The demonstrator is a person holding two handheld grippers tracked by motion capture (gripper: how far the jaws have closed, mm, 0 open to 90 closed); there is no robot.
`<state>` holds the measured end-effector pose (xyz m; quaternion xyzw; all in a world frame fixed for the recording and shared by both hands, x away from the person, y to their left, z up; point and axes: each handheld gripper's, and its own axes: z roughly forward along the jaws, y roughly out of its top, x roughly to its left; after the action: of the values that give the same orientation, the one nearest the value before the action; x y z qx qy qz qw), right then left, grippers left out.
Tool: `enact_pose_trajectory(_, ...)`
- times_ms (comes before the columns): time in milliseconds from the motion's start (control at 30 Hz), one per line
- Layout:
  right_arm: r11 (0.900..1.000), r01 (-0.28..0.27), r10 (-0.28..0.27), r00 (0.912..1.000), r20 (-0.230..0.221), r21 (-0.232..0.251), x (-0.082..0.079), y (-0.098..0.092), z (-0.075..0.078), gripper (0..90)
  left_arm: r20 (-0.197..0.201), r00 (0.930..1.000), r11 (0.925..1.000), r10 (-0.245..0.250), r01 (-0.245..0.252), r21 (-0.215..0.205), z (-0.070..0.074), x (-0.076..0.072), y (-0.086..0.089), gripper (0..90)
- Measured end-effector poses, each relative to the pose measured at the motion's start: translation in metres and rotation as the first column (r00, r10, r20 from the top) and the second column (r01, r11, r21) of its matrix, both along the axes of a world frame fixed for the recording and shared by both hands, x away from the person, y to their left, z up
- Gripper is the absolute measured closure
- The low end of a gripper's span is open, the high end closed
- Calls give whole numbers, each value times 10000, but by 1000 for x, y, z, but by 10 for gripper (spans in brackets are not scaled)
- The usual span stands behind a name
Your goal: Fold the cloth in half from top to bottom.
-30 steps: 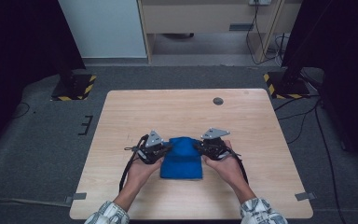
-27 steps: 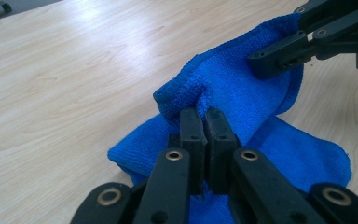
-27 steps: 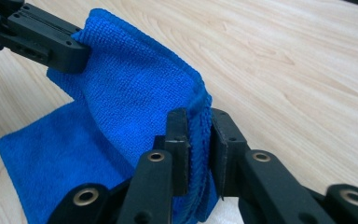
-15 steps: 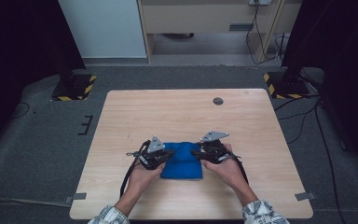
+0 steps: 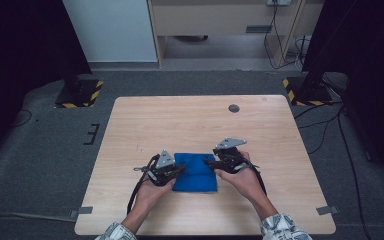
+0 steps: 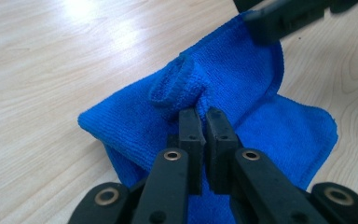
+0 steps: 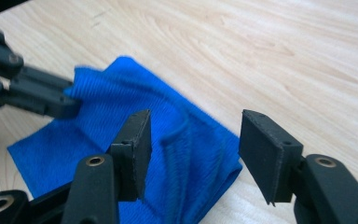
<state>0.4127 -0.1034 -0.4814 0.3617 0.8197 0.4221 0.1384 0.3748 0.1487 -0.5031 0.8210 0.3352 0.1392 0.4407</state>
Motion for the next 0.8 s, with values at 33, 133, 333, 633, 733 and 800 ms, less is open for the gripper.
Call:
enact_pose_trajectory(33, 10000, 78, -78, 10000, 15, 62, 1, 0, 1, 447, -2, 10000, 10000, -17, 17, -52, -1, 0, 0, 865)
enact_pose_trajectory(133, 9995, 211, -212, 9998, 9, 245, 3, 2, 6, 474, 30, 10000, 10000, -8, 8, -83, -3, -2, 1, 863)
enact_pose_trajectory(333, 9999, 7, -6, 10000, -88, 117, 6, 12, 3, 503, 29, 10000, 9999, -35, 36, -119, -4, -3, 2, 862)
enact_pose_trajectory(633, 9990, -449, 446, 9977, -501, -48, 2, 10, -5, 771, 69, 10000, 9995, -70, 72, -294, -5, -7, 4, 839)
enact_pose_trajectory(733, 9976, -678, 673, 9966, -481, -100, -4, 6, -5, 848, 78, 9998, 9994, -165, 167, -318, -5, -10, 4, 819)
enact_pose_trajectory(800, 9965, -840, 838, 9956, -415, -26, -9, 3, -4, 870, 97, 9998, 9992, -180, 183, -345, -5, -14, 6, 782)
